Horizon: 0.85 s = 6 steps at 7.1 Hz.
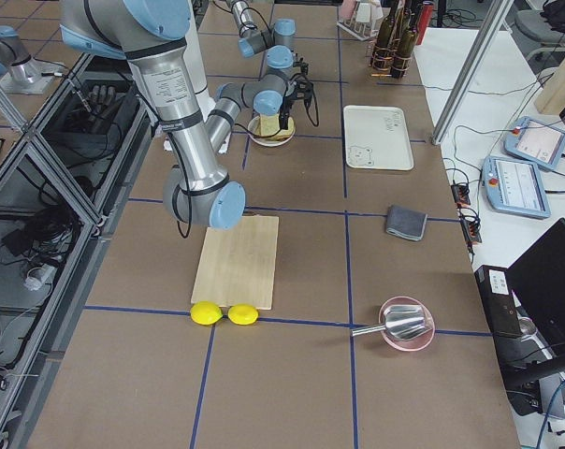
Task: Make sandwich and place on tray
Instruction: 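Release and raise the right gripper while the left gripper moves to the plate rim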
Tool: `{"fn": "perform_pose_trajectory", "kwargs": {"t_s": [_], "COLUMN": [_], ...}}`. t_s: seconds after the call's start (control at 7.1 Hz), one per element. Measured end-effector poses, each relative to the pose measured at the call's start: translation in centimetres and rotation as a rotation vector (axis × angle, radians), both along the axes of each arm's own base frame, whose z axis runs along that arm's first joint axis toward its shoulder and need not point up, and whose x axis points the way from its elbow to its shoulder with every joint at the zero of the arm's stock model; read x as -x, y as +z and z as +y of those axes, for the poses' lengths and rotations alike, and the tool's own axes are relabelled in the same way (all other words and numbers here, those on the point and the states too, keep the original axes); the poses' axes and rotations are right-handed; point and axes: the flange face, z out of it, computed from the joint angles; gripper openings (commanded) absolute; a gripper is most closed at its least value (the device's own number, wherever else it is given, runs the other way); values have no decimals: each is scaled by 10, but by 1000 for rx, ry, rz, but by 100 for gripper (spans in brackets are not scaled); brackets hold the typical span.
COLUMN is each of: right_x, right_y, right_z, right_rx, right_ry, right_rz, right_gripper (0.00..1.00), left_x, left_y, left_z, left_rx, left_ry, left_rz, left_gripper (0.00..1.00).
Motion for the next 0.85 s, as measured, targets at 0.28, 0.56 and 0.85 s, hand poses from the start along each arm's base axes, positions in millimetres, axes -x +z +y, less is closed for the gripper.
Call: {"fn": "perform_pose_trajectory", "kwargs": {"t_s": [0.28,0.56,0.85], "right_x": [-24,-40,-46], "right_y": [-3,-5,-2], "right_z": [-15,-21,-26], "right_rx": [28,46,44], "right_ry": [13,26,33], "right_rz": [18,37,48], "right_gripper": [100,100,100], "left_x": [-18,-28,-31], "left_y": [5,8,8], "left_z": [16,20,19], "left_rx": [7,9,10], "left_ry": [18,24,25], "left_rz": [-15,-25,-28], "left_gripper": [49,27,0]}}
